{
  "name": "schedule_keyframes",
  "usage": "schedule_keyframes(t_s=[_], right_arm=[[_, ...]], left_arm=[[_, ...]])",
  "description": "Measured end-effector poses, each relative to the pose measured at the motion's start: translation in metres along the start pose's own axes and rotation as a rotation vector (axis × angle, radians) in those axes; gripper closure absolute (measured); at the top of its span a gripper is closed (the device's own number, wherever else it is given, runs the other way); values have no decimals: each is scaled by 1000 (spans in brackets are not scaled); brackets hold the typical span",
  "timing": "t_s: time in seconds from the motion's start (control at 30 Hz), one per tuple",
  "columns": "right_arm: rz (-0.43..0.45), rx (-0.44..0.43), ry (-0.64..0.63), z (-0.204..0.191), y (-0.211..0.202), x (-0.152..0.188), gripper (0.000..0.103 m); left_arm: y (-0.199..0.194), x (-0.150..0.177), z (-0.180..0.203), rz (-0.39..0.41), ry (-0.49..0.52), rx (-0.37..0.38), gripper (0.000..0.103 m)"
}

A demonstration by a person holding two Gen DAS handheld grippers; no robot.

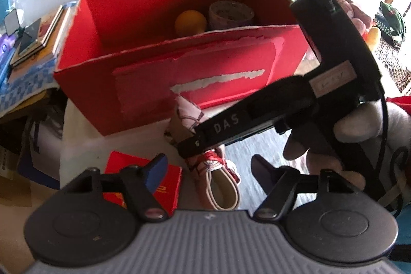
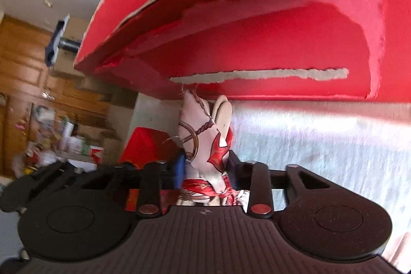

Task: Organize objects
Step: 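Grasp the white cloth shoe with red ribbon with the right tool, then lift the shoe and carry it over the red box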

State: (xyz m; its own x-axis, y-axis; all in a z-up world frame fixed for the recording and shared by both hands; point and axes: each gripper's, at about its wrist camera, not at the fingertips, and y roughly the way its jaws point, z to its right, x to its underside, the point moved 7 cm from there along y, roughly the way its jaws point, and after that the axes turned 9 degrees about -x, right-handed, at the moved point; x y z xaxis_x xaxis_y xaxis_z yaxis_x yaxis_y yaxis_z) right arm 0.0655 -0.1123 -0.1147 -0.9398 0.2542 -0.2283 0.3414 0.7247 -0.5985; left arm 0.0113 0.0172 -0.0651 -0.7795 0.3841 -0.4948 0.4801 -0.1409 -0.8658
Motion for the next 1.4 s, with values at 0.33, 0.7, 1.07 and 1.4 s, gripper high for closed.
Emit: schedule_keyframes(t_s=[0.33, 0.7, 1.07, 1.4], right_arm=[[43, -33, 12, 17, -39, 3, 78], [149, -46, 59, 50, -92, 6, 78], [351, -64, 79, 53, -154, 14, 78], [555, -92, -38, 12, -208, -23, 78]], left_arm=[[18, -5, 36, -44, 85, 24, 38], [32, -3, 87, -74, 150, 70, 58], [-6, -32, 148, 71, 268, 177, 68], [-55, -94, 162, 289, 331, 189, 68]])
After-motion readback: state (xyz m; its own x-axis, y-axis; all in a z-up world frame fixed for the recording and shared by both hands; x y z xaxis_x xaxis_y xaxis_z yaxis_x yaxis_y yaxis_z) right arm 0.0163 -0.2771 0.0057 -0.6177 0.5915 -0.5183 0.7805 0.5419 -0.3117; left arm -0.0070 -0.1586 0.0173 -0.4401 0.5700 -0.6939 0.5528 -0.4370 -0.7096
